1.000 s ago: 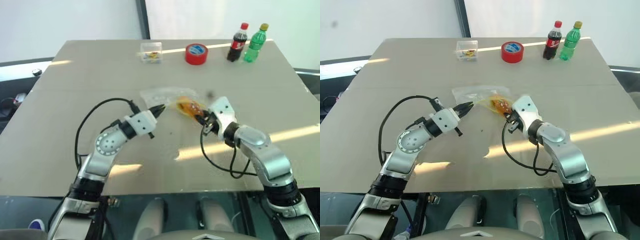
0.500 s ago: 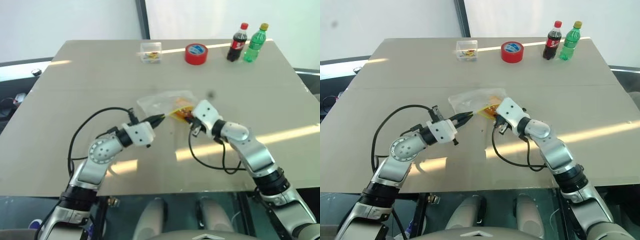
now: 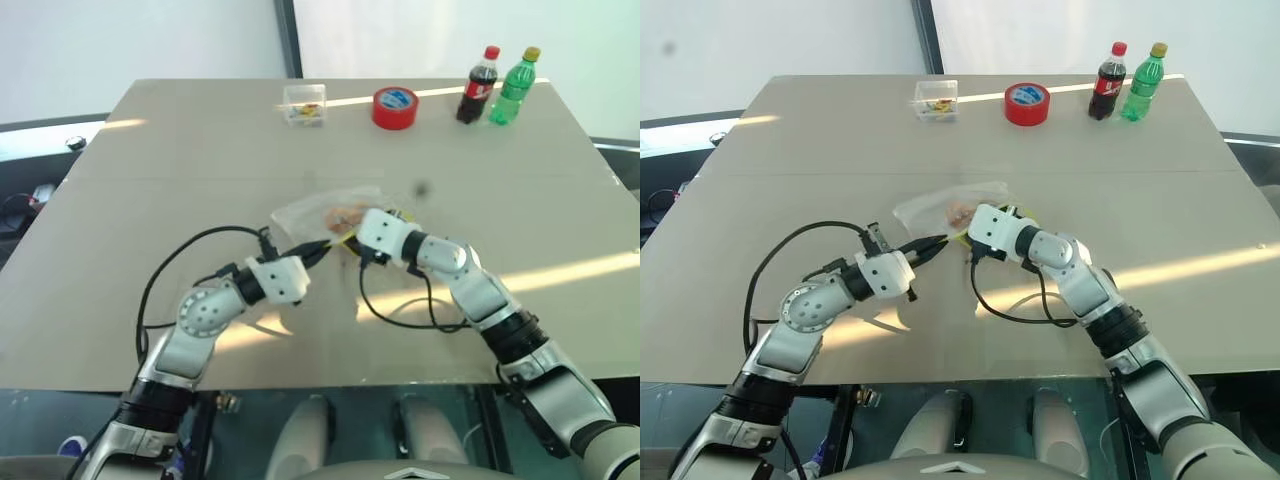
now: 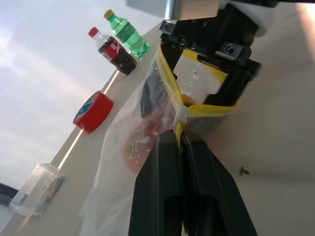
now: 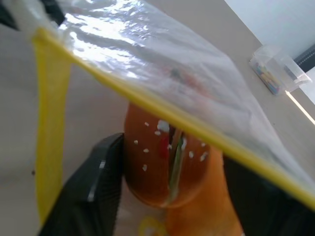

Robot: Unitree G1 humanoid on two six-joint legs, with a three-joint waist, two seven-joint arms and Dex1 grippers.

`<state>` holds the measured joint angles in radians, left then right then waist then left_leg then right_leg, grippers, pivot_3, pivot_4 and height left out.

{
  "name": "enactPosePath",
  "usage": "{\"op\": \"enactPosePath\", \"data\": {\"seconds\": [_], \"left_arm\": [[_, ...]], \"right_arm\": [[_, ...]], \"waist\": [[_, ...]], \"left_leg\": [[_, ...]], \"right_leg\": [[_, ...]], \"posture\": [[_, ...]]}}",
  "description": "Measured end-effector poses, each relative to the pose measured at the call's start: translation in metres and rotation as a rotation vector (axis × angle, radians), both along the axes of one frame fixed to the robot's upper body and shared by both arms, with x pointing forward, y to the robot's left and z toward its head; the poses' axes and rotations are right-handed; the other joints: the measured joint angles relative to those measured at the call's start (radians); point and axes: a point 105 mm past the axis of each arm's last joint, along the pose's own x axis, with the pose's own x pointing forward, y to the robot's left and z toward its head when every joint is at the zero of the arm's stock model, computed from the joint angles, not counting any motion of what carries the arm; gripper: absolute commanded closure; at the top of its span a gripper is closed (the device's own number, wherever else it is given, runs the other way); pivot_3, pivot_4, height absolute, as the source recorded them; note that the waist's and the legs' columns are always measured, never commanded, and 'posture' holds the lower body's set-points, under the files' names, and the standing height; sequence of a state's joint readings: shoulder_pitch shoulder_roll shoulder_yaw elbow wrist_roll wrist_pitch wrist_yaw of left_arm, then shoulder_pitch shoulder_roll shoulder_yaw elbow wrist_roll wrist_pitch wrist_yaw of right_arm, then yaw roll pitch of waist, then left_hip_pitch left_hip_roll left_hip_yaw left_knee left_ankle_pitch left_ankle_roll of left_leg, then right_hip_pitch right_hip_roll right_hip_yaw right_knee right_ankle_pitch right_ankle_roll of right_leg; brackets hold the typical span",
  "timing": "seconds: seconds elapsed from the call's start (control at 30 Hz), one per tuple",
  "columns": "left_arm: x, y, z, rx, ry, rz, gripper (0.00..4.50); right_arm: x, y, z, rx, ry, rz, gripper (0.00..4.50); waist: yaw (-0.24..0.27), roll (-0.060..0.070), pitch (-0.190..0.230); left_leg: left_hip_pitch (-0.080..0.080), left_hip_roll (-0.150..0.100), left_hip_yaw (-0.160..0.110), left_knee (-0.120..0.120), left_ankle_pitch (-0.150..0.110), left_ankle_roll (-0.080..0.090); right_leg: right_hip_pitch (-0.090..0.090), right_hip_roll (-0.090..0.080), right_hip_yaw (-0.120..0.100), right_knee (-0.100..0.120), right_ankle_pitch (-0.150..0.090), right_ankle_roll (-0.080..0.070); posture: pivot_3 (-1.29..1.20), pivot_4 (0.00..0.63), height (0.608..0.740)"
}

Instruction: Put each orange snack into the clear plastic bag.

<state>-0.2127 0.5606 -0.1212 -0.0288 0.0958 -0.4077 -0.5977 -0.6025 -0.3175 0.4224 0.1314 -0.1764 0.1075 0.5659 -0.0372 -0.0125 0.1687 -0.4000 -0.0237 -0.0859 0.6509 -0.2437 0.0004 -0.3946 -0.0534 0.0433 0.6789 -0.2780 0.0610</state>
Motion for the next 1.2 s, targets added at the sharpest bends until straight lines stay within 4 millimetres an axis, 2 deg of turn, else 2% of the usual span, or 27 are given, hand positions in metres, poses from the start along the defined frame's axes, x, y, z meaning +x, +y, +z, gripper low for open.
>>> {"op": "enactPosePath", "data": {"seconds": [0.07,0.13,0.2,0.33,0.4,0.5,0.6,0.7,0.8,0.83,0.87,0.9,0.93,0.97,1.2], "left_arm": [[0.006,0.003,0.003,-0.019,0.005,0.036,4.50],[0.016,0.013,0.007,-0.051,0.018,0.099,4.50],[0.020,0.014,0.010,-0.070,0.030,0.115,4.50],[0.027,0.017,0.011,-0.104,0.053,0.142,4.50],[0.031,0.019,0.018,-0.121,0.046,0.150,4.50],[0.033,0.019,0.023,-0.135,0.038,0.151,4.50],[0.035,0.019,0.024,-0.134,0.038,0.148,4.50],[0.035,0.018,0.024,-0.129,0.038,0.141,4.50],[0.035,0.019,0.024,-0.127,0.041,0.141,4.50],[0.035,0.019,0.024,-0.127,0.040,0.141,4.50],[0.035,0.019,0.024,-0.127,0.040,0.141,4.50],[0.035,0.019,0.024,-0.127,0.040,0.141,4.50],[0.035,0.019,0.024,-0.127,0.040,0.141,4.50],[0.035,0.019,0.024,-0.127,0.040,0.141,4.50],[0.036,0.019,0.025,-0.129,0.035,0.146,4.50]], "right_arm": [[-0.009,-0.008,0.003,0.019,0.012,0.008,0.38],[-0.020,-0.025,0.012,0.050,0.033,-0.007,0.38],[-0.026,-0.038,0.019,0.066,0.044,-0.037,0.38],[-0.037,-0.061,0.016,0.033,0.063,-0.101,0.38],[-0.036,-0.075,0.004,-0.043,0.053,-0.159,0.38],[-0.031,-0.080,-0.004,-0.107,0.022,-0.194,0.38],[-0.017,-0.078,-0.018,-0.177,-0.020,-0.233,0.38],[-0.005,-0.074,-0.008,-0.191,-0.103,-0.244,1.22],[-0.002,-0.062,0.001,-0.158,-0.139,-0.218,2.53],[-0.003,-0.057,0.001,-0.146,-0.141,-0.203,3.11],[-0.003,-0.056,0.001,-0.143,-0.141,-0.201,3.49],[-0.003,-0.055,0.001,-0.140,-0.141,-0.198,3.64],[-0.004,-0.055,0.001,-0.144,-0.140,-0.193,4.23],[-0.004,-0.055,0.001,-0.148,-0.140,-0.188,4.46],[-0.006,-0.055,0.005,-0.144,-0.141,-0.176,4.46]], "waist": [[0.003,0.000,0.000],[0.004,0.000,0.000],[0.000,0.000,0.000],[0.000,0.000,0.000],[0.000,0.000,0.000],[-0.002,0.000,0.000],[-0.004,0.000,0.000],[-0.002,0.000,0.000],[-0.001,-0.001,0.000],[0.000,-0.001,0.000],[0.000,-0.001,0.000],[0.001,-0.001,0.000],[0.002,-0.001,0.000],[0.002,-0.001,0.000],[0.000,-0.001,0.000]], "left_leg": [[-0.001,0.000,-0.001,0.000,0.000,0.000],[-0.001,0.000,0.000,0.000,0.000,0.000],[0.000,0.000,0.000,0.000,0.000,0.000],[0.000,0.000,0.000,0.000,0.000,0.000],[0.000,0.000,0.000,0.001,0.000,0.000],[0.001,0.000,0.001,0.000,0.000,0.000],[0.001,0.000,0.001,0.000,0.000,0.000],[0.000,0.000,0.001,0.000,0.000,0.000],[0.000,0.000,0.001,0.000,0.000,0.000],[0.000,0.000,0.001,0.000,0.000,0.000],[0.000,0.000,0.001,0.000,0.000,0.000],[0.000,0.000,0.001,0.000,0.000,0.000],[0.000,0.000,0.001,0.000,0.000,0.000],[0.000,0.000,0.000,0.000,0.000,0.000],[0.000,0.000,0.000,0.000,0.000,0.000]], "right_leg": [[0.000,0.000,-0.001,0.000,0.000,0.000],[0.000,0.000,0.000,0.000,0.000,0.000],[0.000,0.000,0.000,0.000,0.000,0.000],[0.000,0.000,0.000,0.000,0.000,0.000],[0.000,0.000,0.000,0.000,0.000,0.000],[0.000,0.000,0.000,0.000,0.000,0.000],[0.000,0.001,0.001,0.000,0.000,0.000],[0.000,0.000,0.001,0.000,0.000,0.000],[0.000,0.000,0.000,0.000,0.000,0.000],[0.000,0.000,0.000,0.000,0.000,0.000],[0.000,0.000,0.000,0.000,0.000,0.000],[0.000,0.000,0.000,0.000,0.000,0.000],[0.000,-0.001,0.000,0.000,0.000,0.000],[0.000,-0.001,0.000,0.000,0.000,0.000],[0.000,0.000,0.000,0.000,0.000,0.000]], "posture": [[0.00,0.150,0.740],[0.00,0.150,0.740],[0.00,0.150,0.740],[0.00,0.150,0.740],[0.00,0.150,0.740],[0.00,0.150,0.740],[0.00,0.150,0.740],[0.00,0.150,0.740],[0.00,0.150,0.740],[0.00,0.150,0.740],[0.00,0.150,0.740],[0.00,0.150,0.740],[0.00,0.150,0.740],[0.00,0.150,0.740],[0.00,0.150,0.740]]}}
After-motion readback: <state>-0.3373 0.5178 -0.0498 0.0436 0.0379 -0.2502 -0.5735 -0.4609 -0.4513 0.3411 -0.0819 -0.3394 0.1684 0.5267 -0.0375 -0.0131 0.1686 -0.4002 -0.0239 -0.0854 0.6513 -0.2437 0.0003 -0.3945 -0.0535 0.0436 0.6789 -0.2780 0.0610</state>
